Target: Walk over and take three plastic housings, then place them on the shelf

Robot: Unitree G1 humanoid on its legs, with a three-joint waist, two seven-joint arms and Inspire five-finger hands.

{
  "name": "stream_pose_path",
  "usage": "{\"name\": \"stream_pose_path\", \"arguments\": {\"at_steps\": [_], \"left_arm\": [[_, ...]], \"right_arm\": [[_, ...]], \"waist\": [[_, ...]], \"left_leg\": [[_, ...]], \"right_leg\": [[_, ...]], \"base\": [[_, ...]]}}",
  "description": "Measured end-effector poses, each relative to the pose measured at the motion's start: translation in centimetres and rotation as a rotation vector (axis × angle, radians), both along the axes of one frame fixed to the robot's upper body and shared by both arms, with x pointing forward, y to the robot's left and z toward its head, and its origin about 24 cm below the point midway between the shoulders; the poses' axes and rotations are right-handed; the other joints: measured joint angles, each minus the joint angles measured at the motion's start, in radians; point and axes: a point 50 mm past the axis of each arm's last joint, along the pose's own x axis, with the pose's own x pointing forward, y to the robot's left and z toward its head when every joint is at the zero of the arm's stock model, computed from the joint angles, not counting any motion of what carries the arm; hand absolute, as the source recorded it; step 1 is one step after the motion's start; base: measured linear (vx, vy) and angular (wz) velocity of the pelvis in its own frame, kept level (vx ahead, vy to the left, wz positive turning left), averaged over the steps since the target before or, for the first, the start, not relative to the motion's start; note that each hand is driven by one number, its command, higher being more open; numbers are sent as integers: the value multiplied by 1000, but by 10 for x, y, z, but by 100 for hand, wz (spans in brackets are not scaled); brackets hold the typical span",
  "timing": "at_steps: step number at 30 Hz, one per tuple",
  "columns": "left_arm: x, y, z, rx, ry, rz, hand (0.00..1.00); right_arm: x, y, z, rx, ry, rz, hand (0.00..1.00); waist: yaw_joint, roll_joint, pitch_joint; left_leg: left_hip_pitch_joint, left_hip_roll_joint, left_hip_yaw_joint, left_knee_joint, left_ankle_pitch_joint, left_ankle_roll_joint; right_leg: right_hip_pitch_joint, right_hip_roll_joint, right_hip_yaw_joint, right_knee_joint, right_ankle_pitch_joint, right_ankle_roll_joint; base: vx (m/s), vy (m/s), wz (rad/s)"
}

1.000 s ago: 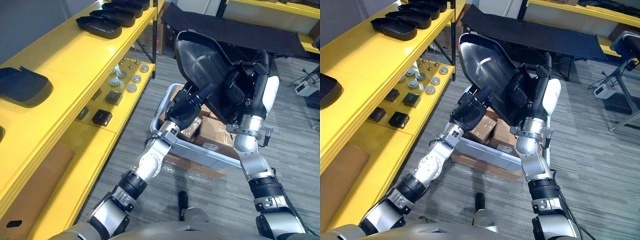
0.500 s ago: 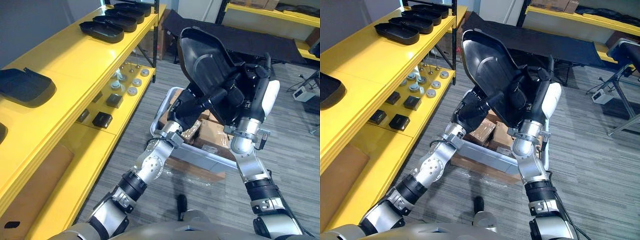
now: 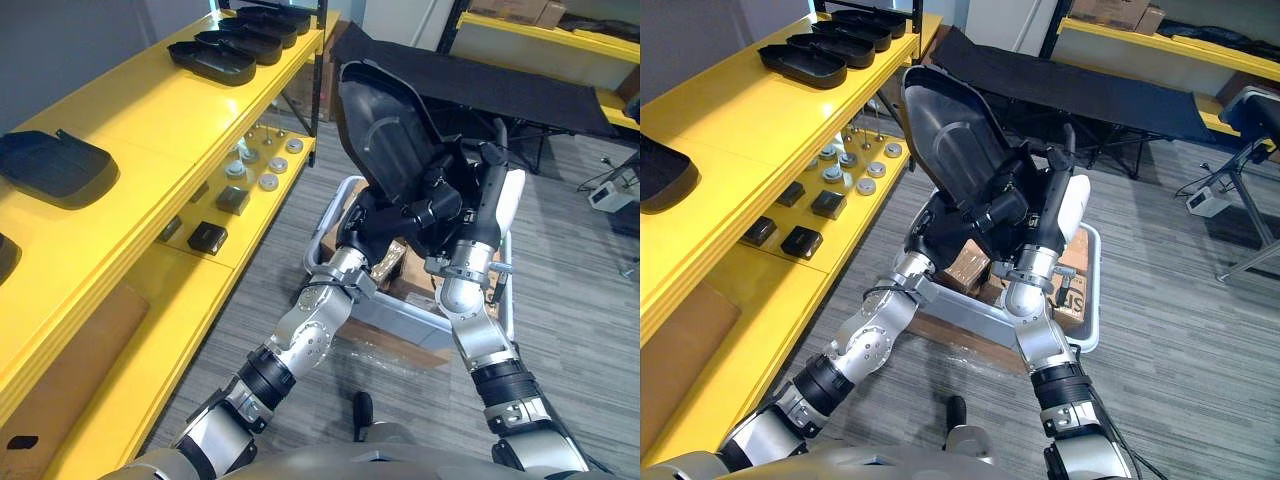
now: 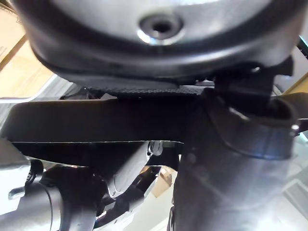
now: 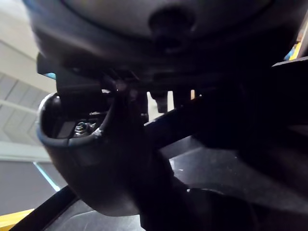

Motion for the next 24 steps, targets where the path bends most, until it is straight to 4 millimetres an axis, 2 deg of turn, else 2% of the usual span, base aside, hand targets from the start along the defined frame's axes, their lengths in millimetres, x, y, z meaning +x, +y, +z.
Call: {"name": "stream_pose_path", "arguments": {"at_steps": [1, 2, 9, 16, 24], "left_arm": [[0, 0, 0, -1, 1, 6, 100], [0, 1, 0, -3, 4, 18, 0], [3, 6, 0, -11, 28, 101, 0], [14, 26, 0, 28, 38, 243, 0], [15, 32, -2, 117, -9, 263, 0]], "right_arm": [[0, 1, -1, 6, 3, 4, 0], [0, 3, -2, 14, 7, 12, 0], [-2, 15, -7, 64, 22, 43, 0], [-13, 30, -5, 112, -36, 90, 0], [-17, 35, -10, 130, -32, 89, 0]], "waist": [[0, -2, -2], [0, -6, -4], [0, -10, -7], [-2, -11, -8], [-1, -20, -14]], "left_leg": [[0, 0, 1, 0, 0, 0], [0, 0, 1, 1, 0, 1], [2, 0, 3, 3, -1, 1], [4, -1, 4, 3, -1, 1], [3, -1, 3, 3, -1, 1]], "right_leg": [[0, 0, 1, 0, 0, 0], [0, 0, 2, 0, 0, 0], [1, -1, 3, 0, 0, 0], [3, -1, 4, 0, 1, 0], [3, -2, 3, -1, 1, 0]], "base": [[0, 0, 0], [0, 0, 0], [0, 0, 0], [0, 0, 0], [0, 0, 0]]}}
